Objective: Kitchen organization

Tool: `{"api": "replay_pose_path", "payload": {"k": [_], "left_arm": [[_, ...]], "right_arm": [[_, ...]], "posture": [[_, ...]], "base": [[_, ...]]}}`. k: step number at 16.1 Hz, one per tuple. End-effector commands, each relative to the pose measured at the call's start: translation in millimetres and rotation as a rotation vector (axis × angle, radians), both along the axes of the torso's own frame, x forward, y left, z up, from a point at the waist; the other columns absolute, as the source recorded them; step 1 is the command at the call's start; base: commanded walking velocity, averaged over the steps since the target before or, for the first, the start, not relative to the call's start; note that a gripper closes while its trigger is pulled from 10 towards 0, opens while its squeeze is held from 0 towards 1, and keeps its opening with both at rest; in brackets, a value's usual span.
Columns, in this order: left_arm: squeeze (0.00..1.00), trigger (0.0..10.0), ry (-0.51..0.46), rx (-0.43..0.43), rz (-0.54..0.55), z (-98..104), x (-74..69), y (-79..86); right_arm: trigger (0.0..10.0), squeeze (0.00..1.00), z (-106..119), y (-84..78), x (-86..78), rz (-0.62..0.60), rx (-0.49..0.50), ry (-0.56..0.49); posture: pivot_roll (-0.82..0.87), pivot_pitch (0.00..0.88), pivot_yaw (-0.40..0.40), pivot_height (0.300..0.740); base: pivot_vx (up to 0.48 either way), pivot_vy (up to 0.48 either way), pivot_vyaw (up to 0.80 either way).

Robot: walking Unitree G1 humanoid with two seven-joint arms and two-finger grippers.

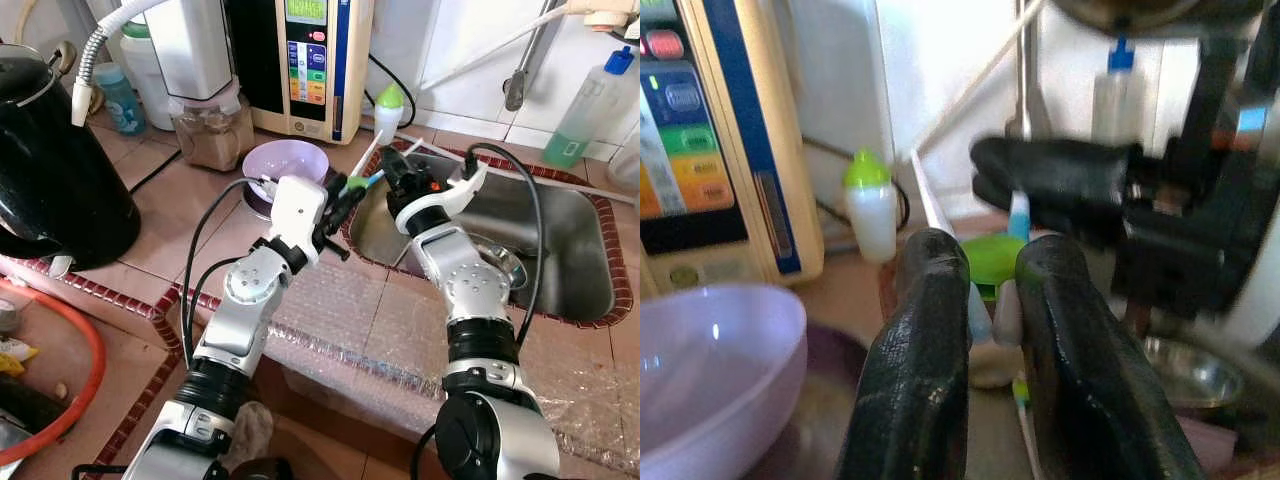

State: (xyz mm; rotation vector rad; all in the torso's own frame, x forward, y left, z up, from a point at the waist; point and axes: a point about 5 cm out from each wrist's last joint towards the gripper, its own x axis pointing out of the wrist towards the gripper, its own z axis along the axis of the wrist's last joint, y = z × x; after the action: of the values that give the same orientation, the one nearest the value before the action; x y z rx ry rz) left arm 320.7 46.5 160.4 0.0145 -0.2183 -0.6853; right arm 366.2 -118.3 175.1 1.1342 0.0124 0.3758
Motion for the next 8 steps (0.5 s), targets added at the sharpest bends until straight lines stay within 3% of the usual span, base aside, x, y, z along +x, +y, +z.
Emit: {"api": "replay_pose_path", "payload": {"k": [1, 2, 5, 7, 8], "left_arm": [[0.21, 10.0, -0.041, 0.008, 0.01, 8, 0.6, 2.4], [1.0, 10.0, -0.034, 0.003, 0.006, 8, 0.8, 2.3], [1.0, 10.0, -0.028, 0.006, 0.005, 7, 0.9, 1.8], [1.0, 10.0, -0.026, 0.009, 0.008, 6, 1.1, 2.6], [1.0, 10.0, -0.009, 0.011, 0.045, 6, 3.4, 8.9]], "right_arm": [[0.0, 0.0, -7, -17.1, 2.8, -0.111, -0.134, 0.036], [0.0, 0.0, -10, -27.0, 4.0, -0.197, -0.225, 0.046], [0.0, 0.0, -16, -45.9, 5.4, -0.316, -0.311, 0.091], [0.0, 0.0, -21, -59.5, 4.8, -0.408, -0.422, 0.123], [4.0, 0.0, -33, -73.1, 2.6, -0.489, -0.694, 0.178]], "posture": [[-0.05, 0.0, 0.051, 0.74], [-0.05, 0.0, 0.048, 0.74], [-0.05, 0.0, 0.047, 0.74], [-0.05, 0.0, 0.047, 0.74], [-0.05, 0.0, 0.048, 0.74]], "base": [[0.0, 0.0, 0.0], [0.0, 0.0, 0.0], [0.0, 0.0, 0.0], [0.0, 0.0, 0.0], [0.0, 0.0, 0.0]]}}
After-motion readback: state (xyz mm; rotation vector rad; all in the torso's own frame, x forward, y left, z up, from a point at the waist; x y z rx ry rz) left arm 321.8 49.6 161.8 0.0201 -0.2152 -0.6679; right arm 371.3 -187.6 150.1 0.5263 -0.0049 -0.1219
